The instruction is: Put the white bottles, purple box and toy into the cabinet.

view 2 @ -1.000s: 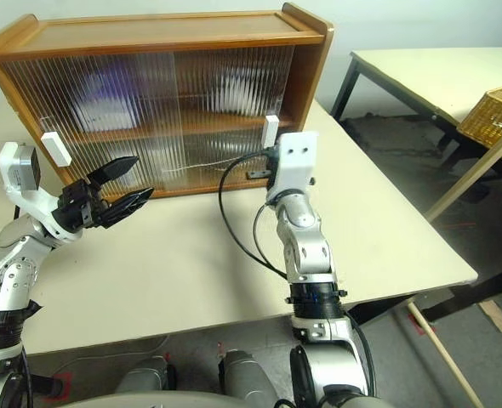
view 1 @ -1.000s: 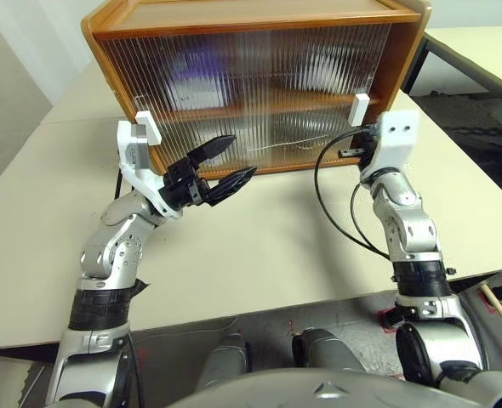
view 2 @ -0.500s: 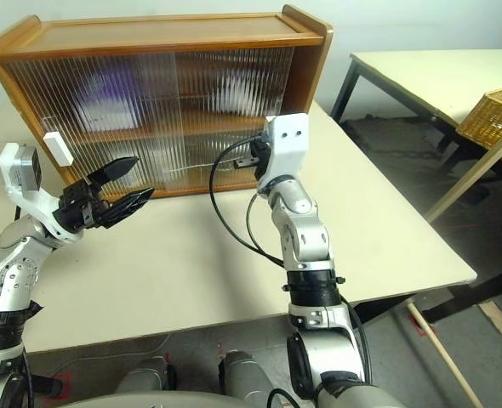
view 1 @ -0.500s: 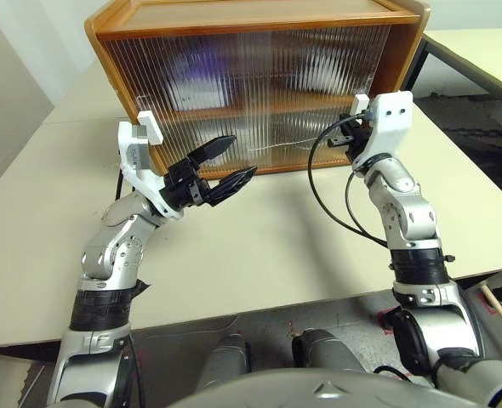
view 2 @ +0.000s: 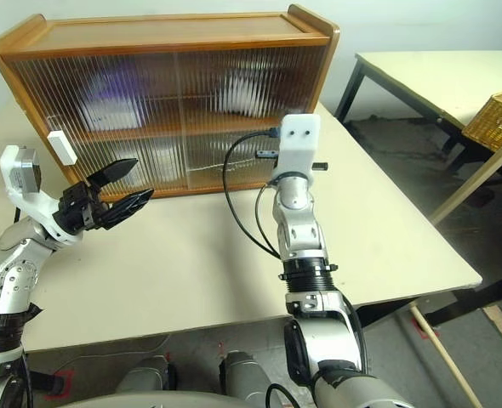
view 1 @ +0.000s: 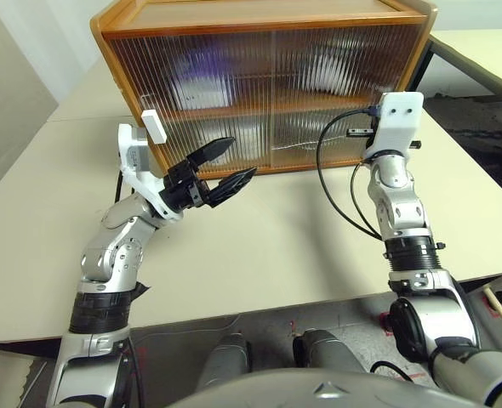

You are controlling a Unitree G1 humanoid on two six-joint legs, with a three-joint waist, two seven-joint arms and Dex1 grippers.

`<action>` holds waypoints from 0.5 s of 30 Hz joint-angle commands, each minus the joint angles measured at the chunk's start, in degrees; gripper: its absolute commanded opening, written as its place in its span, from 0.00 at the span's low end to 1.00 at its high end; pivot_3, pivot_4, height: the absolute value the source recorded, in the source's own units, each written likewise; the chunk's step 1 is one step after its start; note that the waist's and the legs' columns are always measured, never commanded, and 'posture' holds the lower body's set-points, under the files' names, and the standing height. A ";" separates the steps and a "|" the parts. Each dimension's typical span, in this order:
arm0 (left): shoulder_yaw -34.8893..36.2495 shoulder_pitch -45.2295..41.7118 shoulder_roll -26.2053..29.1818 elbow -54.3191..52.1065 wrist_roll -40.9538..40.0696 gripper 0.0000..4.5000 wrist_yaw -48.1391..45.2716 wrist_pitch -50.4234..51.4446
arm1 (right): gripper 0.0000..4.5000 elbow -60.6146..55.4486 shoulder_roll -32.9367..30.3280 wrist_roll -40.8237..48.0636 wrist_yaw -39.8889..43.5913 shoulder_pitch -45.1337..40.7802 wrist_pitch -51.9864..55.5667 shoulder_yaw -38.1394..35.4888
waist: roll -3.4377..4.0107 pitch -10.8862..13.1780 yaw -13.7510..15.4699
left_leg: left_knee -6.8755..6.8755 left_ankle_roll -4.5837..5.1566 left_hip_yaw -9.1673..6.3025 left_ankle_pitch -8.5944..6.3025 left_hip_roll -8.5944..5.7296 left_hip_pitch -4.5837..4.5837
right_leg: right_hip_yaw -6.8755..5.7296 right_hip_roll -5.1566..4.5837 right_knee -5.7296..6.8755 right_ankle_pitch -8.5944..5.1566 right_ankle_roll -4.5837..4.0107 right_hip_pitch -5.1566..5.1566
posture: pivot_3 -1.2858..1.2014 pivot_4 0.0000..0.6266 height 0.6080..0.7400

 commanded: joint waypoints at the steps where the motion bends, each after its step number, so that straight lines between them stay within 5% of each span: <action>1: -0.08 -0.21 -0.14 -0.13 0.41 1.00 -0.36 -0.39 | 0.00 -2.48 -0.51 -1.32 -1.95 1.32 0.29 -1.11 | 0.00 0.00 0.17 | 0.00 0.00 0.00 0.00 0.00 0.00 | -0.01 0.00 0.00 -0.01 0.01 0.00 | 0.48 0.06 1.00; 4: -0.25 -0.61 -0.26 0.24 0.48 1.00 -0.47 -0.42 | 0.00 -3.72 -0.99 -1.63 -2.34 1.86 0.63 -1.51 | 0.00 0.00 0.26 | 0.00 -0.01 0.01 0.00 0.00 -0.03 | -0.01 -0.03 0.00 -0.03 0.03 0.00 | 0.48 0.06 1.00; 10: -0.29 -0.29 -0.26 0.40 0.74 1.00 -0.63 -0.52 | 0.00 -11.71 -4.21 14.40 21.39 6.64 4.65 -1.76 | -0.03 -0.01 0.15 | 0.01 -0.01 0.11 -0.01 -0.03 -0.10 | 0.00 -0.06 -0.06 -0.12 0.03 0.00 | 0.48 0.06 1.00; 15: -0.30 0.85 -0.69 -0.05 0.73 1.00 -0.23 -0.43 | 0.00 -14.30 -8.47 22.45 32.62 11.05 7.75 -3.86 | -0.03 -0.01 0.06 | 0.02 -0.04 0.15 0.01 -0.03 -0.08 | 0.02 -0.04 -0.05 -0.58 0.47 0.03 | 0.48 0.07 1.00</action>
